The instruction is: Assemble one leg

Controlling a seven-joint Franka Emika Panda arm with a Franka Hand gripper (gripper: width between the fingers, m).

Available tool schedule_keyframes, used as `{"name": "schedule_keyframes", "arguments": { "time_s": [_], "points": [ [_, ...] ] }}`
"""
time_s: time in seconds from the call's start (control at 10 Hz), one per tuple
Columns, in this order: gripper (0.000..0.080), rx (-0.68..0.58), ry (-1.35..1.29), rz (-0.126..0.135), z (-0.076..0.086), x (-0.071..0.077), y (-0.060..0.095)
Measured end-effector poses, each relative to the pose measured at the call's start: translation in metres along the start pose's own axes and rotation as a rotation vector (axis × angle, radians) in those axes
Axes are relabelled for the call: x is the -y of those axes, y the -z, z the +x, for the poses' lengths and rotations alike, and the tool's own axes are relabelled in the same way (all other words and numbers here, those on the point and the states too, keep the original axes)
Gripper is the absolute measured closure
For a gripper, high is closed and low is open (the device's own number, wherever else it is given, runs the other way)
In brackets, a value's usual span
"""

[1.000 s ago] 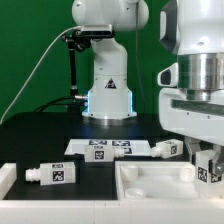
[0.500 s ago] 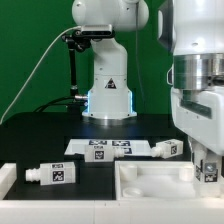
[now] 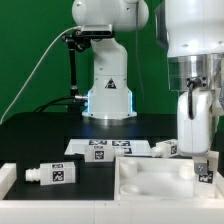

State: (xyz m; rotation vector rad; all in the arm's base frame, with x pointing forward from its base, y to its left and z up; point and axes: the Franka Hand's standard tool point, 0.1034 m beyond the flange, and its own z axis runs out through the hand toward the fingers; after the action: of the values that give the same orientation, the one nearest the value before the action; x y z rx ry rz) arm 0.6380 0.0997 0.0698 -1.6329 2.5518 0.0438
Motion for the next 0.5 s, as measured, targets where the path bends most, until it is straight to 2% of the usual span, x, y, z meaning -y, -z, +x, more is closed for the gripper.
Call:
{"name": "schedule_keyframes", "arguments": {
  "time_s": [0.2,0.3,0.4,0.5],
  "points": [
    [0.0514,-0.003,0.033,0.001,0.0,0.0,0.0],
    [0.0354,-0.003,0.033,0.001,0.0,-0.001,-0.001],
    [0.0228,-0.002,0.038,0.002,-0.001,0.0,0.0],
    [0.0228,0.01,0.072,0.01,-0.005,0.002,0.011]
  ]
}}
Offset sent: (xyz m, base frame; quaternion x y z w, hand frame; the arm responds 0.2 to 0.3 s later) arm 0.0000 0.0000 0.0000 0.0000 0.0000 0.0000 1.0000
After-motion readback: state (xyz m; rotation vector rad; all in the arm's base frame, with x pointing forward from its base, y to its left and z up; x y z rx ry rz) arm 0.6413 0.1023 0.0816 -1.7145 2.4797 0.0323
